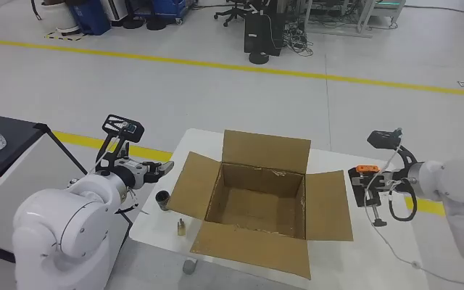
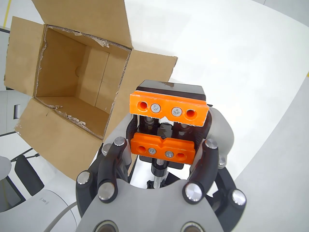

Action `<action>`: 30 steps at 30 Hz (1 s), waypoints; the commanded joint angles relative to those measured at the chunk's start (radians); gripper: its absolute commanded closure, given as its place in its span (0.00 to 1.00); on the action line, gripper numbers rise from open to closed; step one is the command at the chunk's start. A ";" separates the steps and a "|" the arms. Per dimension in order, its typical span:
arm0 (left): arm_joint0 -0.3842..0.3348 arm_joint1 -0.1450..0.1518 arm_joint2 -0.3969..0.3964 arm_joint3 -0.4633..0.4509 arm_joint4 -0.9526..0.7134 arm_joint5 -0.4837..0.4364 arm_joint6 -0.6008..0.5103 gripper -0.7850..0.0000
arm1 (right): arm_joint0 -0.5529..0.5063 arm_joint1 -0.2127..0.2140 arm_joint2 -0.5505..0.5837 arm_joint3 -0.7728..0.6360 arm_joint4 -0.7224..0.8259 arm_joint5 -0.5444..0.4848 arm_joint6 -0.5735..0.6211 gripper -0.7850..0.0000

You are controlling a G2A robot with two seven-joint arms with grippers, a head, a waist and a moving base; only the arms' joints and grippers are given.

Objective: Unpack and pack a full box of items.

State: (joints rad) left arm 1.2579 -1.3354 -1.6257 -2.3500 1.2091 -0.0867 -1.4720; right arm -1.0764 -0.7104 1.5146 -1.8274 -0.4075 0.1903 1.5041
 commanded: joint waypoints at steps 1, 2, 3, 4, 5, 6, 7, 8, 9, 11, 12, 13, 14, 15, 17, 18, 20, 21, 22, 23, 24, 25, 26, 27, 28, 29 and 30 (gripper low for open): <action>0.000 0.000 0.000 0.000 0.000 0.000 0.000 0.00 | 0.000 0.000 0.000 0.000 0.000 0.000 0.000 1.00; 0.000 0.000 0.000 0.000 0.000 0.000 0.000 0.00 | 0.000 0.000 0.000 0.000 0.000 0.000 0.000 1.00; 0.000 0.000 0.000 0.000 0.000 0.000 0.000 0.00 | 0.000 0.000 0.000 0.000 0.000 0.000 0.000 1.00; 0.000 0.000 0.000 0.000 0.000 0.000 0.000 0.00 | 0.000 0.000 0.000 0.000 0.000 0.000 0.000 1.00; 0.000 0.000 0.000 0.000 0.000 0.000 0.000 0.00 | 0.000 0.000 0.000 0.000 0.000 0.000 0.000 1.00; 0.000 0.000 0.000 0.000 0.000 0.000 0.000 0.00 | 0.000 0.000 0.000 0.000 0.000 0.000 0.000 1.00; 0.000 0.000 0.000 0.000 0.000 0.000 0.000 0.00 | 0.000 0.000 0.000 0.000 0.000 0.000 0.000 1.00; 0.000 0.000 0.000 0.000 0.000 0.000 0.000 0.00 | 0.000 0.000 0.000 0.000 0.000 0.000 0.000 1.00; 0.000 0.000 0.000 0.000 0.000 0.000 0.000 0.00 | 0.000 0.000 0.000 0.000 0.000 0.000 0.000 1.00; 0.000 0.000 0.000 0.000 0.000 0.000 0.000 0.00 | 0.000 0.000 0.000 0.000 0.000 0.000 0.000 1.00; 0.000 0.000 0.000 0.000 0.000 0.000 0.000 0.00 | 0.000 0.000 0.000 0.000 0.000 0.000 0.000 1.00; 0.000 0.000 0.000 0.000 0.000 0.000 0.000 0.00 | 0.000 0.000 0.000 0.000 0.000 0.000 0.000 1.00; 0.000 0.000 0.000 0.000 0.000 0.000 0.000 0.00 | -0.007 -0.001 -0.003 -0.002 0.006 -0.011 -0.019 1.00; 0.000 0.000 0.000 0.000 0.000 0.000 0.000 0.00 | -0.012 -0.001 -0.006 -0.009 0.007 -0.021 -0.024 1.00; 0.000 0.000 0.000 0.000 0.000 0.000 0.000 0.00 | -0.005 0.001 -0.006 -0.031 0.003 -0.022 -0.018 1.00; 0.000 0.000 0.000 0.000 0.000 0.000 0.000 0.00 | 0.003 0.001 -0.002 -0.044 0.022 -0.025 -0.016 1.00; 0.000 0.000 0.000 0.000 0.000 0.000 0.000 0.00 | 0.017 0.003 0.009 -0.061 0.039 -0.033 -0.009 1.00; 0.000 0.000 0.000 0.000 0.000 0.000 0.000 0.00 | 0.025 0.004 0.013 -0.070 0.045 -0.035 -0.009 1.00; 0.000 0.000 0.000 0.000 0.000 0.000 0.000 0.00 | 0.032 0.004 0.015 -0.077 0.065 -0.043 -0.008 1.00; 0.000 0.000 0.000 0.000 0.000 0.000 0.000 0.00 | 0.039 0.003 0.014 -0.077 0.088 -0.052 -0.004 1.00; 0.000 0.000 0.000 0.000 0.000 0.000 0.000 0.00 | 0.048 0.003 0.010 -0.076 0.099 -0.060 -0.003 1.00; 0.000 0.000 0.000 0.000 0.000 0.000 0.000 0.00 | 0.057 0.003 0.000 -0.077 0.101 -0.069 -0.004 1.00; 0.000 0.000 0.000 0.000 0.000 0.000 0.000 0.00 | 0.067 0.002 -0.018 -0.079 0.097 -0.076 -0.006 1.00; 0.000 0.000 0.000 0.000 0.000 0.000 0.000 0.00 | 0.079 0.001 -0.038 -0.081 0.095 -0.082 -0.010 1.00; 0.000 0.000 0.000 0.000 0.000 0.000 0.000 0.00 | 0.093 -0.002 -0.061 -0.083 0.102 -0.092 -0.018 1.00; 0.000 0.000 0.000 0.000 0.000 0.000 0.000 0.00 | 0.107 -0.005 -0.084 -0.079 0.103 -0.098 -0.032 1.00; 0.000 0.000 0.000 0.000 0.000 0.000 0.000 0.00 | 0.122 -0.008 -0.111 -0.077 0.096 -0.107 -0.050 1.00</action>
State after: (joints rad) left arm 1.2579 -1.3353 -1.6257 -2.3500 1.2091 -0.0867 -1.4720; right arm -0.9718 -0.7152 1.4348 -1.9077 -0.3063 0.0923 1.4738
